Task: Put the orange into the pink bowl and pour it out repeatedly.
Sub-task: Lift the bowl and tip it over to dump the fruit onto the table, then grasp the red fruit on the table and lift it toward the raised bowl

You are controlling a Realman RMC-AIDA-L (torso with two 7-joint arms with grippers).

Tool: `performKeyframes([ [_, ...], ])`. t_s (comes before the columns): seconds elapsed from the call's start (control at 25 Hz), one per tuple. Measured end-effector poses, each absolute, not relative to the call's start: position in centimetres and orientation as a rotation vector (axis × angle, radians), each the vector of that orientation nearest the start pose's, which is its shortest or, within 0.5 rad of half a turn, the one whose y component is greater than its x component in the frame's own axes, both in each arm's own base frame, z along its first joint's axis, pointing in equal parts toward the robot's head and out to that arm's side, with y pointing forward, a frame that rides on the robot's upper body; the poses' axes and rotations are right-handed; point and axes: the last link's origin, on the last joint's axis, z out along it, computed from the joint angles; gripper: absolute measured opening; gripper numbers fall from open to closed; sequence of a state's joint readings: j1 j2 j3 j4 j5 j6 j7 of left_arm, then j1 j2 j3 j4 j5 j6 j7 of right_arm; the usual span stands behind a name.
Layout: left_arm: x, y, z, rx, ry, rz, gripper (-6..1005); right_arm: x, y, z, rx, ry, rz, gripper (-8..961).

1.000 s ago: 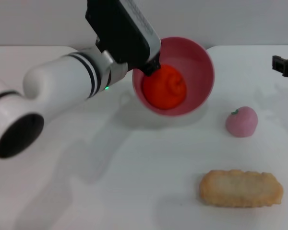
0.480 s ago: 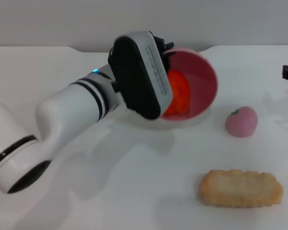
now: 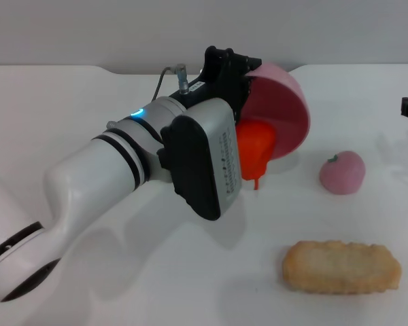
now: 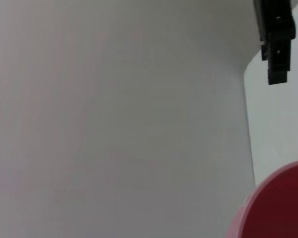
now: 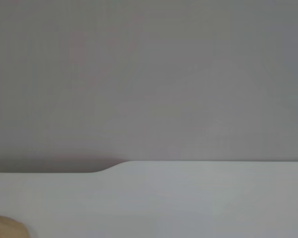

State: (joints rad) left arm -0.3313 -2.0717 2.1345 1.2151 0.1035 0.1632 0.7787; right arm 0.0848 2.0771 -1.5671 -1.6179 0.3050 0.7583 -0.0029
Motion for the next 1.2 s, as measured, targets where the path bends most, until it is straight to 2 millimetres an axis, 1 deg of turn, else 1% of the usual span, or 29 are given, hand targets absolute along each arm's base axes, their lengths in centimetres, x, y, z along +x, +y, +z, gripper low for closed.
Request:
performKeyframes([
  [0.28, -12.1, 34.3, -9.3, -1.976, 0.91, -0.016, 39, 25.0, 34.2, 5.1, -1.769, 1.104, 0.146, 597],
  [0.32, -12.0, 34.2, -9.4, -1.944, 0.959, -0.031, 39, 25.0, 34.2, 5.1, -1.77, 1.104, 0.146, 598],
  [0.52, -12.1, 34.1, -9.4, -1.907, 1.011, -0.042, 39, 24.7, 34.4, 5.2, -1.771, 1.094, 0.156, 602],
  [0.68, -12.0, 34.3, -9.3, -1.909, 0.998, -0.048, 40, 24.5, 34.6, 5.1, -1.778, 1.09, 0.155, 605],
  [0.72, -11.5, 34.9, -8.7, -1.937, 0.869, -0.098, 40, 24.5, 34.6, 5.1, -1.779, 1.09, 0.155, 605],
  [0.8, -10.7, 35.6, -7.7, -1.967, 0.701, -0.166, 39, 24.4, 34.6, 5.2, -1.78, 1.088, 0.156, 607],
  [0.88, -10.7, 35.6, -7.7, -1.967, 0.701, -0.166, 39, 24.3, 34.6, 5.2, -1.781, 1.086, 0.157, 608],
  [0.92, -10.0, 36.2, -6.6, -1.982, 0.576, -0.213, 39, 24.3, 34.6, 5.1, -1.782, 1.084, 0.158, 609],
  [0.96, -9.3, 37.0, -4.9, -2.014, 0.384, -0.266, 39, 24.2, 34.6, 5.1, -1.785, 1.083, 0.158, 610],
  [1.0, -8.9, 37.7, -3.2, -2.044, 0.24, -0.289, 38, 24.1, 34.6, 4.9, -1.79, 1.081, 0.157, 611],
  [1.08, -8.9, 38.3, -2.0, -2.077, 0.111, -0.3, 38, 23.8, 34.6, 4.6, -1.805, 1.075, 0.155, 612],
  [1.12, -8.9, 38.5, -1.5, -2.091, 0.051, -0.302, 38, 23.3, 34.5, 4.0, -1.832, 1.068, 0.147, 613],
  [1.16, -9.1, 38.8, -0.8, -2.109, -0.046, -0.303, 38, 23.3, 34.5, 4.0, -1.832, 1.068, 0.147, 614],
  [1.2, -9.3, 39.1, -0.2, -2.122, -0.141, -0.302, 39, 22.9, 34.4, 3.6, -1.853, 1.062, 0.142, 614],
])
